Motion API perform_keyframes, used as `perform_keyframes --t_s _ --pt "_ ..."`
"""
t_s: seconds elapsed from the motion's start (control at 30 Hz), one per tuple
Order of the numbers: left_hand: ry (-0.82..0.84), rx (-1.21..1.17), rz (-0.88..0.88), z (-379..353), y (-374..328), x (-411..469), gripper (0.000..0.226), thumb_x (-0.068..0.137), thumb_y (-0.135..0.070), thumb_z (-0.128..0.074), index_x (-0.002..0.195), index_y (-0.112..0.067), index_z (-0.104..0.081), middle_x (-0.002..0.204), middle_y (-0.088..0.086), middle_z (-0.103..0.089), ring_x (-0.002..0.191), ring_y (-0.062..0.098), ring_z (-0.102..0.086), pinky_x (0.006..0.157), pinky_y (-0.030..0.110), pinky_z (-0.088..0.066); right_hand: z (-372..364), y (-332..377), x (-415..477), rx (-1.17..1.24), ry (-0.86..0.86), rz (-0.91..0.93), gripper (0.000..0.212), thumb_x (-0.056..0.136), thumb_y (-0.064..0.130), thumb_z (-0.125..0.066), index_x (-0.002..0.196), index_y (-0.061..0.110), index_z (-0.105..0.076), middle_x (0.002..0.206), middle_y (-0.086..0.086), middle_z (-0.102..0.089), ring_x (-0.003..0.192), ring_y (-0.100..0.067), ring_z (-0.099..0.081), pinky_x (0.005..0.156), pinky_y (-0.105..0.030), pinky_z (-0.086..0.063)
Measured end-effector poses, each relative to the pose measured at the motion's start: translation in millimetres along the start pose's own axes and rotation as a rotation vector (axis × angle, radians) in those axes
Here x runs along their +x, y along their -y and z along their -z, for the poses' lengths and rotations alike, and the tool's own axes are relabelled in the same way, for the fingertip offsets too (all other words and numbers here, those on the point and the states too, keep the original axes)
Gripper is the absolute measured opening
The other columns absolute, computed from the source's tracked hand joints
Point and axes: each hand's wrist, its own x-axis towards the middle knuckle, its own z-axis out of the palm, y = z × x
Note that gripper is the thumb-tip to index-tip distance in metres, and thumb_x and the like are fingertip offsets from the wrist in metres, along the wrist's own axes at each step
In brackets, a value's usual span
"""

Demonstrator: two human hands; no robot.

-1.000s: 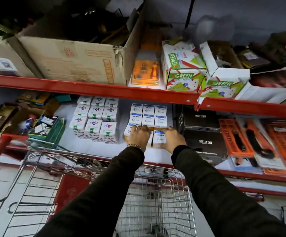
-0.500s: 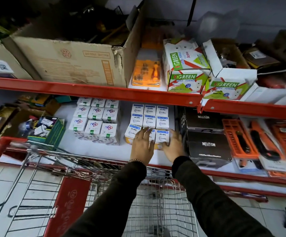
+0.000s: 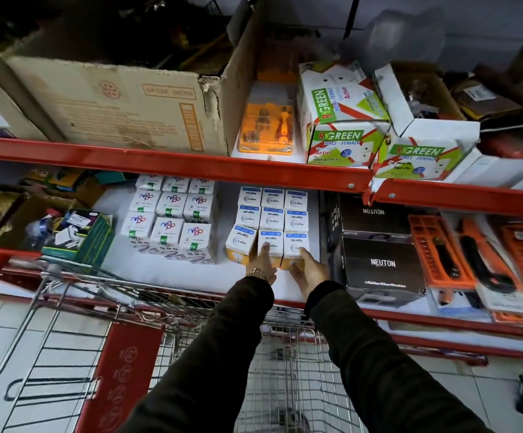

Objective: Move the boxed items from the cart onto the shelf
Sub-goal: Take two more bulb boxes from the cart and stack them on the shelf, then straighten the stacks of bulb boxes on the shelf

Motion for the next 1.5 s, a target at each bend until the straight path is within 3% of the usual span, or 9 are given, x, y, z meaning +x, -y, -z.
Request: perform_keyframes --t_s 0.27,0.5,0.63,0.73,0.83,0.97,1.13,1.33,1.5 --pt "-0.052 -0.013 0.054 -7.0 -7.1 6.1 0.06 0.092 -0.053 -0.056 0.135 -0.012 -0.054 0.097 0.008 -0.057 0.062 0.019 -0.049 0.057 0.027 -0.043 -1.2 5.2 4.8 -0.004 0.018 -0.009 0.016 0.095 0.017 -0.064 0.095 0.001 -0.064 0.079 -0.012 -0.062 0.068 -0.017 -0.058 0.078 -0.026 -0.054" --pt "-0.091 -0.085 0.132 13.0 1.5 -3.8 0.085 0.076 -0.078 -0.054 0.132 -0.014 -0.052 0.117 0.01 -0.053 0.096 0.028 -0.057 0.081 0.035 -0.051 6.4 0.4 4.9 -0.121 0.042 0.032 0.039 0.088 0.041 -0.069 0.111 0.009 -0.07 0.097 -0.013 -0.067 0.092 -0.022 -0.054 0.081 -0.031 -0.046" --pt "-0.296 -0.218 0.091 36.1 -0.5 -5.2 0.091 0.079 -0.074 -0.056 0.137 -0.004 -0.043 0.108 0.014 -0.056 0.1 0.034 -0.061 0.07 0.04 -0.055 9.3 -0.8 6.1 -0.169 -0.009 0.044 0.029 0.084 0.05 -0.069 0.092 0.021 -0.067 0.093 0.0 -0.067 0.096 -0.019 -0.052 0.086 -0.033 -0.043" --pt "-0.401 -0.186 0.005 42.6 -6.8 3.2 0.083 0.087 -0.06 -0.058 0.145 -0.004 -0.036 0.143 0.022 -0.048 0.128 0.041 -0.052 0.103 0.05 -0.049 7.5 -2.9 10.3 -0.179 -0.049 0.061 0.03 0.086 0.047 -0.068 0.094 0.019 -0.064 0.099 -0.002 -0.067 0.102 -0.02 -0.053 0.089 -0.035 -0.043" --pt "-0.397 -0.061 -0.062 40.4 -19.3 9.4 0.076 0.095 -0.047 -0.054 0.152 -0.006 -0.027 0.153 0.025 -0.038 0.139 0.042 -0.04 0.116 0.05 -0.036 4.3 -4.9 16.5 -0.197 -0.004 0.099 0.035 0.093 0.038 -0.061 0.116 0.011 -0.064 0.116 -0.016 -0.071 0.113 -0.026 -0.062 0.087 -0.037 -0.044" --pt "-0.28 0.161 -0.134 34.6 -28.5 18.7 0.066 0.102 -0.042 -0.042 0.15 0.002 -0.033 0.152 0.026 -0.042 0.139 0.042 -0.044 0.115 0.052 -0.038 3.1 -3.9 19.0 -0.202 -0.01 0.126 0.028 0.098 0.025 -0.056 0.12 0.008 -0.063 0.104 -0.019 -0.071 0.101 -0.025 -0.064 0.108 -0.045 -0.04" --pt "-0.243 0.2 -0.102 33.1 -23.8 21.8 0.063 0.102 -0.041 -0.043 0.138 0.01 -0.047 0.145 0.031 -0.049 0.136 0.044 -0.047 0.115 0.052 -0.039 3.0 -1.5 18.4 -0.228 0.003 0.135 0.028 0.1 0.023 -0.053 0.121 0.007 -0.063 0.085 -0.012 -0.069 0.1 -0.023 -0.062 0.096 -0.038 -0.041" --pt "-0.26 0.202 -0.113 33.0 -26.7 19.9 0.062 0.102 -0.04 -0.044 0.137 0.011 -0.048 0.145 0.034 -0.046 0.136 0.046 -0.046 0.115 0.054 -0.038 3.6 1.2 18.5 -0.276 0.018 0.129 0.029 0.1 0.025 -0.054 0.12 0.007 -0.064 0.098 -0.017 -0.071 0.102 -0.025 -0.064 0.092 -0.037 -0.041" --pt "-0.252 0.19 -0.097 33.8 -27.2 14.9 0.066 0.101 -0.045 -0.043 0.139 0.008 -0.048 0.145 0.03 -0.049 0.137 0.043 -0.047 0.116 0.052 -0.038 6.3 -0.1 14.8 -0.286 0.021 0.118 0.015 0.098 0.027 -0.057 0.092 0.016 -0.066 0.102 -0.015 -0.071 0.098 -0.023 -0.062 0.104 -0.044 -0.043"
